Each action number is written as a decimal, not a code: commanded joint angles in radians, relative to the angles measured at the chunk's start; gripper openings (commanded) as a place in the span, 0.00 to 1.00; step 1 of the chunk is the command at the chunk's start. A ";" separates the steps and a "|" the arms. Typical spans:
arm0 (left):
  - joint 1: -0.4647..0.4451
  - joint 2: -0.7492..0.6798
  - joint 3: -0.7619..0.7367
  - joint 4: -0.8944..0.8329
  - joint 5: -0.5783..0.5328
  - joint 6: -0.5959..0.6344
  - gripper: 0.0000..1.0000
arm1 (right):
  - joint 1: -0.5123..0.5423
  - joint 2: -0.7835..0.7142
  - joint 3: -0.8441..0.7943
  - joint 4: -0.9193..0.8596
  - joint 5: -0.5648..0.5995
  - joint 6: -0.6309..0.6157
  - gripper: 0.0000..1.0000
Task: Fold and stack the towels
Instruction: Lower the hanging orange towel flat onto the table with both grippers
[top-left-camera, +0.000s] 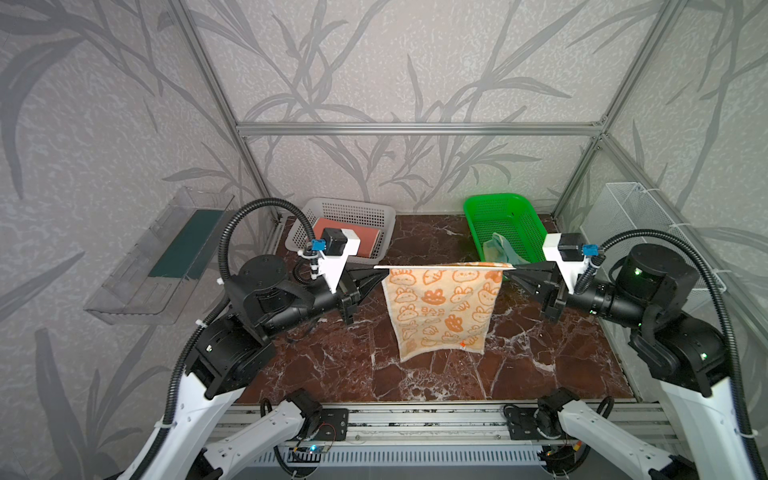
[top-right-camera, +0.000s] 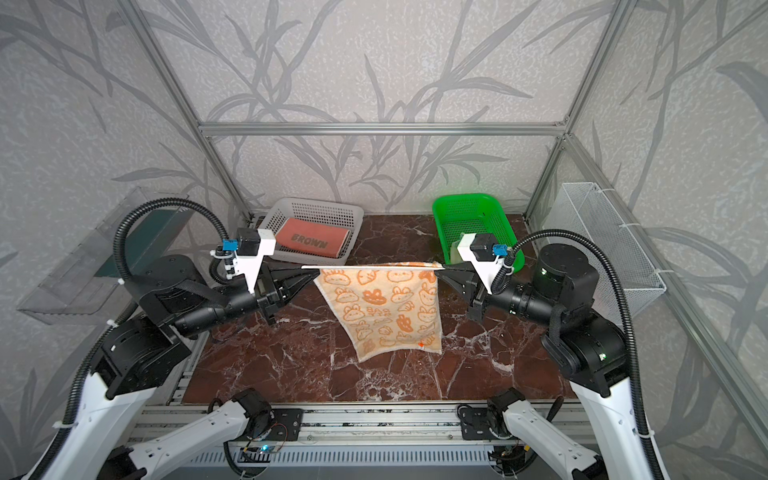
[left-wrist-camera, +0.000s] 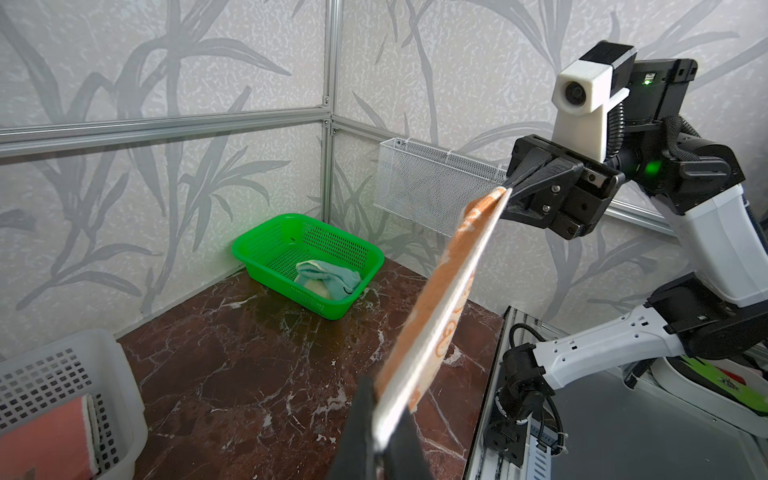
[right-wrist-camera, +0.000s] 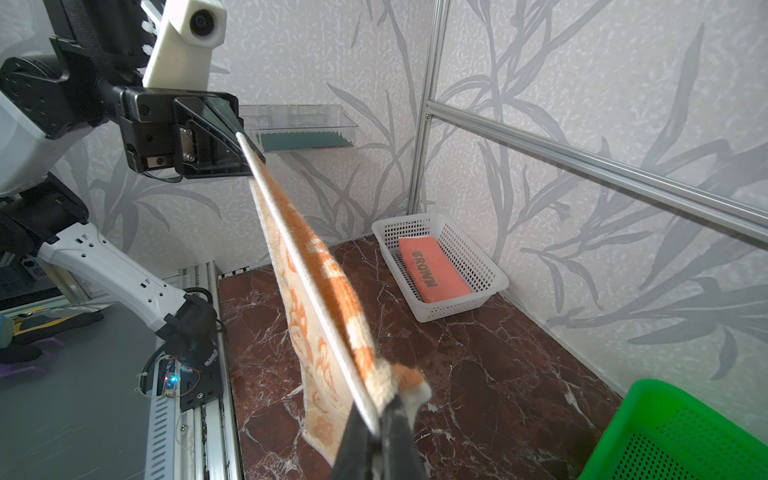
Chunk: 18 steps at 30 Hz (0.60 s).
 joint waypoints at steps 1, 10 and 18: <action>0.029 0.010 0.066 -0.027 -0.209 0.025 0.00 | -0.028 0.021 0.030 -0.025 0.179 0.004 0.00; 0.048 0.243 0.122 -0.025 -0.428 0.160 0.00 | -0.030 0.176 -0.044 0.062 0.340 -0.054 0.00; 0.132 0.467 0.078 0.081 -0.463 0.182 0.00 | -0.036 0.398 -0.050 0.124 0.433 -0.103 0.00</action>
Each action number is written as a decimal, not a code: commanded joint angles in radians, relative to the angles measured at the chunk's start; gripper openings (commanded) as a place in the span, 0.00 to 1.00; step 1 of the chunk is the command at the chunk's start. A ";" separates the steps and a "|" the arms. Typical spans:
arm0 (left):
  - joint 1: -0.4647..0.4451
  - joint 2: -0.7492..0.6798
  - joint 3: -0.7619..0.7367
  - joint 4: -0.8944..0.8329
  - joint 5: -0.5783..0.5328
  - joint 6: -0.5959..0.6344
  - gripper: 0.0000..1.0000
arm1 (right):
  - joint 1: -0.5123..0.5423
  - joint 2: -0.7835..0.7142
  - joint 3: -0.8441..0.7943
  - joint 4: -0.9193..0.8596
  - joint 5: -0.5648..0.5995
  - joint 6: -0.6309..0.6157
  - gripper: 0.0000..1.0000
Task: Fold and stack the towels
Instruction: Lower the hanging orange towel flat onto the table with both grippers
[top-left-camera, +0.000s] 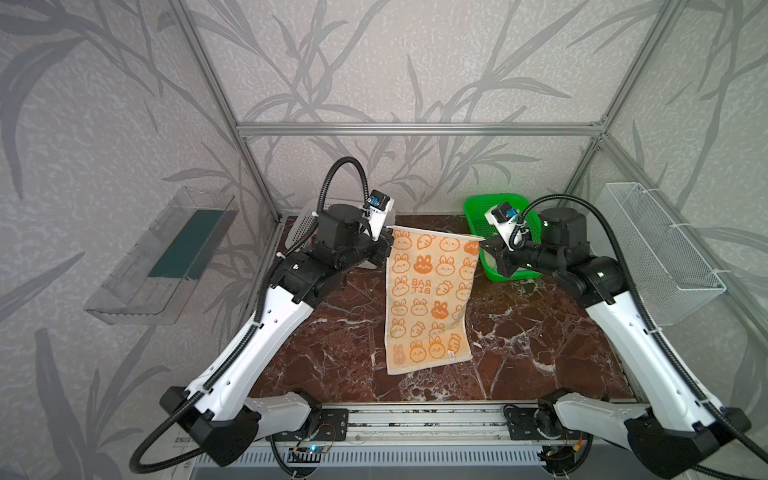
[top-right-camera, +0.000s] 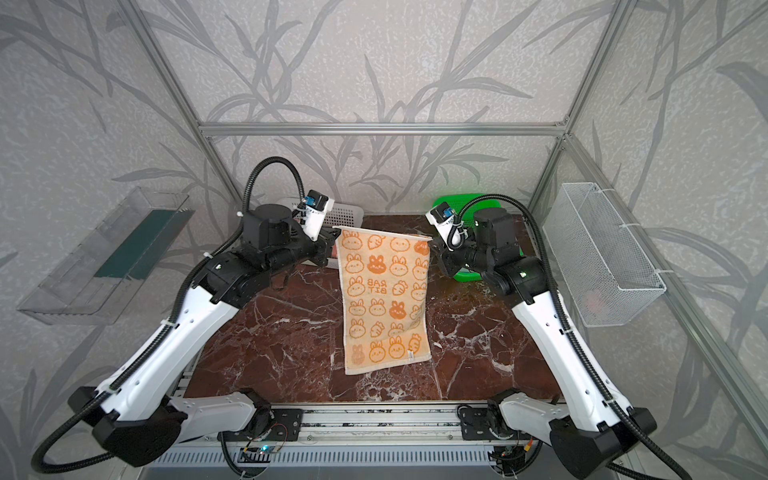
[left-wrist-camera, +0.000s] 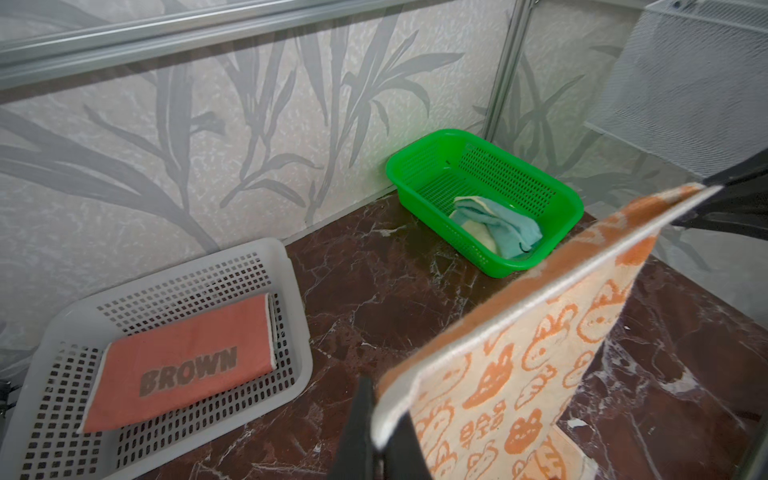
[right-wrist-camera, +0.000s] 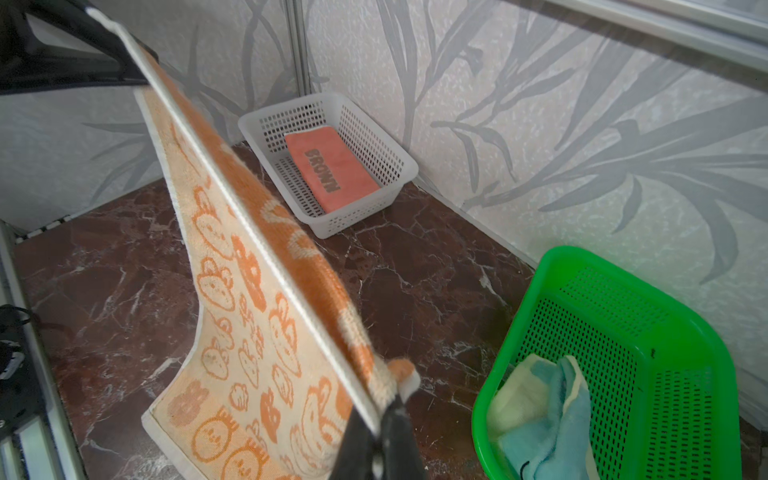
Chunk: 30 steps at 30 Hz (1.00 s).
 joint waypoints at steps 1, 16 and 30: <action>0.051 0.048 -0.029 0.082 -0.094 0.021 0.00 | -0.019 0.073 0.004 0.037 0.106 -0.029 0.00; 0.117 0.492 0.020 0.246 -0.140 0.018 0.00 | -0.050 0.583 0.175 0.162 0.185 -0.072 0.00; 0.104 0.588 0.041 0.390 -0.252 0.069 0.00 | -0.072 0.726 0.181 0.251 0.195 -0.106 0.00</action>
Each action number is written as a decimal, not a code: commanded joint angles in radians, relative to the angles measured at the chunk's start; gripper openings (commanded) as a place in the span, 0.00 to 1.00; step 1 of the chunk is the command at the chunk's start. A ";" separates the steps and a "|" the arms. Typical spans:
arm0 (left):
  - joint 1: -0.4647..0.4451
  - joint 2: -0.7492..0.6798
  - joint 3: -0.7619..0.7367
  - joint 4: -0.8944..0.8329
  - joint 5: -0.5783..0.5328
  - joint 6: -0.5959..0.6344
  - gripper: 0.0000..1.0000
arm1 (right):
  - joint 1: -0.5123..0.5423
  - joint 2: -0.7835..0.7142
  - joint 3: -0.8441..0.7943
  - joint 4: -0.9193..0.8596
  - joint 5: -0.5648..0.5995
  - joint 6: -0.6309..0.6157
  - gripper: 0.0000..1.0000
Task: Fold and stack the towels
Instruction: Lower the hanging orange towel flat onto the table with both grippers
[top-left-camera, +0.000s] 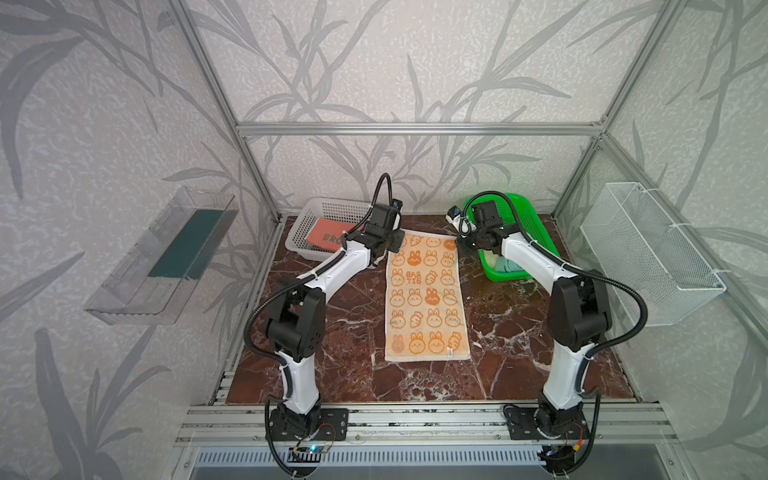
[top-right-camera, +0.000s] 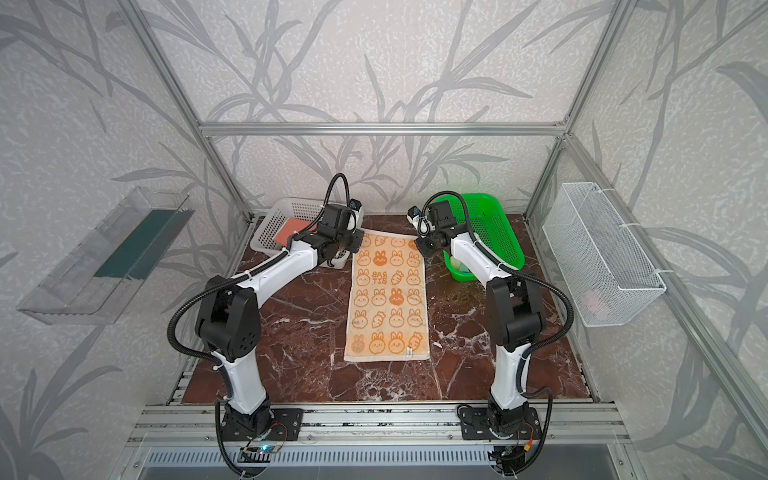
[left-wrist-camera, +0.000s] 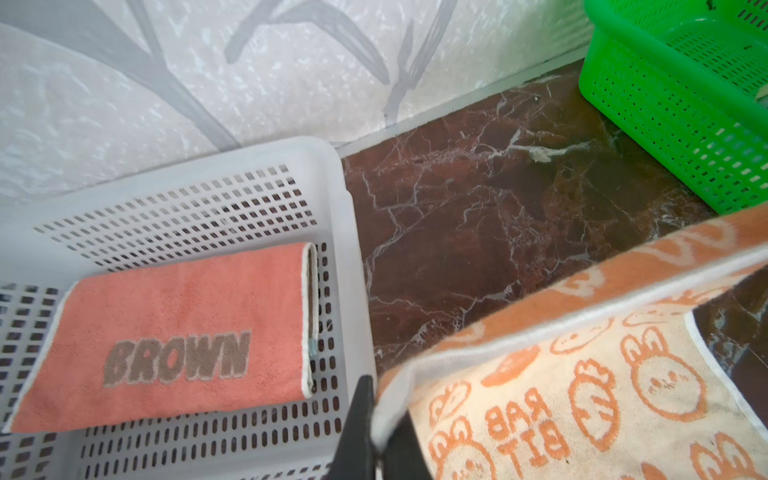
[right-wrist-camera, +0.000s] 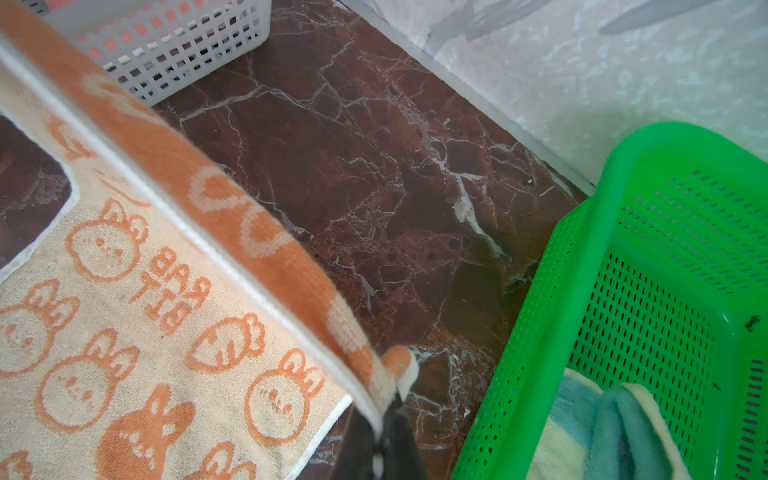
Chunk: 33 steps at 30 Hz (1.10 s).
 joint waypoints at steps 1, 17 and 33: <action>-0.004 -0.012 -0.009 0.081 -0.071 0.067 0.00 | -0.015 0.002 -0.003 0.029 0.026 -0.017 0.00; -0.045 -0.054 -0.091 0.048 -0.144 0.111 0.00 | -0.015 -0.116 -0.123 0.035 -0.001 -0.036 0.00; -0.051 -0.303 -0.313 0.060 -0.122 0.028 0.00 | 0.027 -0.269 -0.199 -0.138 -0.067 -0.027 0.00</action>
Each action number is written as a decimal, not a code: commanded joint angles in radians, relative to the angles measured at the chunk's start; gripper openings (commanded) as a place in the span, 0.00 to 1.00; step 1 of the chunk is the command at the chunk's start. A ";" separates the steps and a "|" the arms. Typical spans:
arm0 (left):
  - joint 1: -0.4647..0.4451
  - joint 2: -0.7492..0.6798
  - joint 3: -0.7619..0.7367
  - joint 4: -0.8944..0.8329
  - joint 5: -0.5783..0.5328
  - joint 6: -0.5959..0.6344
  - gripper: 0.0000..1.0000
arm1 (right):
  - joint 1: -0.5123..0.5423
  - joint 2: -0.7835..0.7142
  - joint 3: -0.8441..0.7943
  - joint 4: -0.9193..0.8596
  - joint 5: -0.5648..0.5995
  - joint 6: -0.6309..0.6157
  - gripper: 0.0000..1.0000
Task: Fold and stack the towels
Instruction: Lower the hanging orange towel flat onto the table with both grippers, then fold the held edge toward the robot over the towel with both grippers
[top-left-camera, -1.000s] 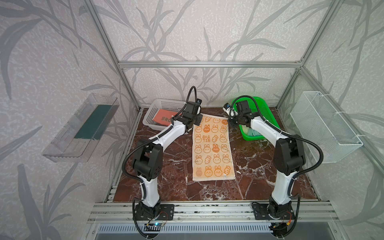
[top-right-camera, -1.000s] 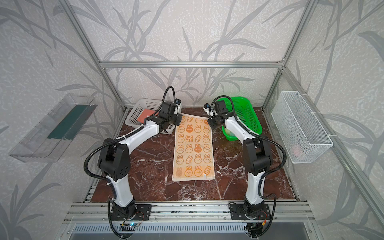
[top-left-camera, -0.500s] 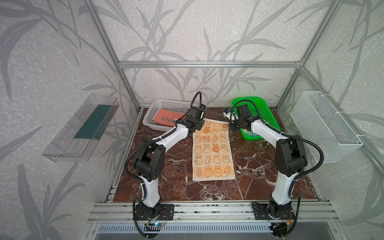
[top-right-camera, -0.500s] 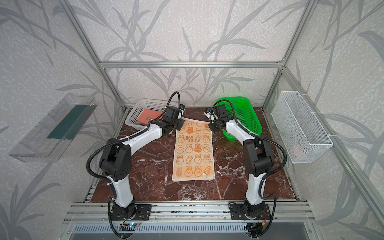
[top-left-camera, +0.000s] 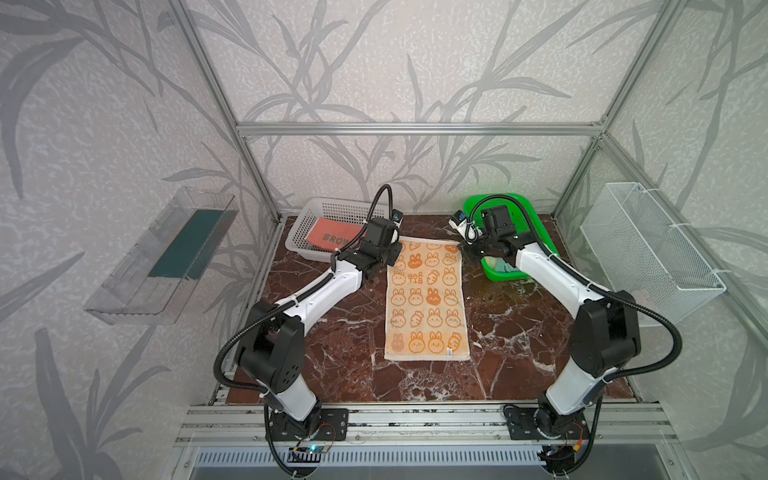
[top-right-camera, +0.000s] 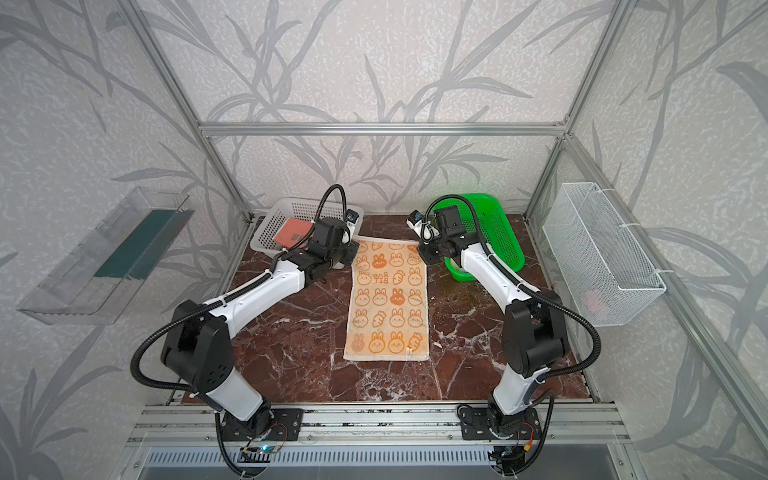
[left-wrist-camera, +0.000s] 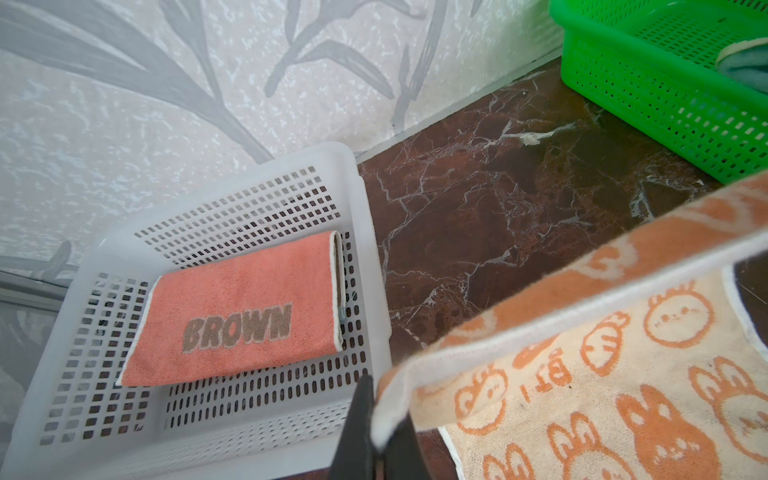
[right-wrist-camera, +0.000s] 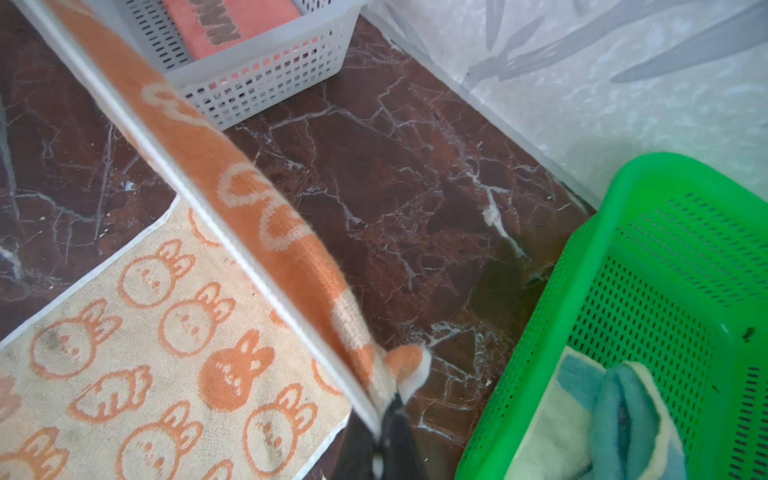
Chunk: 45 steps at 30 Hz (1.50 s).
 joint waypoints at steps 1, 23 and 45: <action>0.007 -0.059 -0.059 -0.013 -0.023 -0.041 0.00 | 0.011 -0.052 -0.027 -0.122 0.023 0.002 0.00; -0.061 -0.262 -0.244 -0.179 0.064 -0.157 0.00 | 0.070 -0.218 -0.185 -0.301 0.011 0.101 0.00; -0.144 -0.468 -0.424 -0.303 0.137 -0.338 0.00 | 0.189 -0.373 -0.383 -0.370 0.003 0.297 0.00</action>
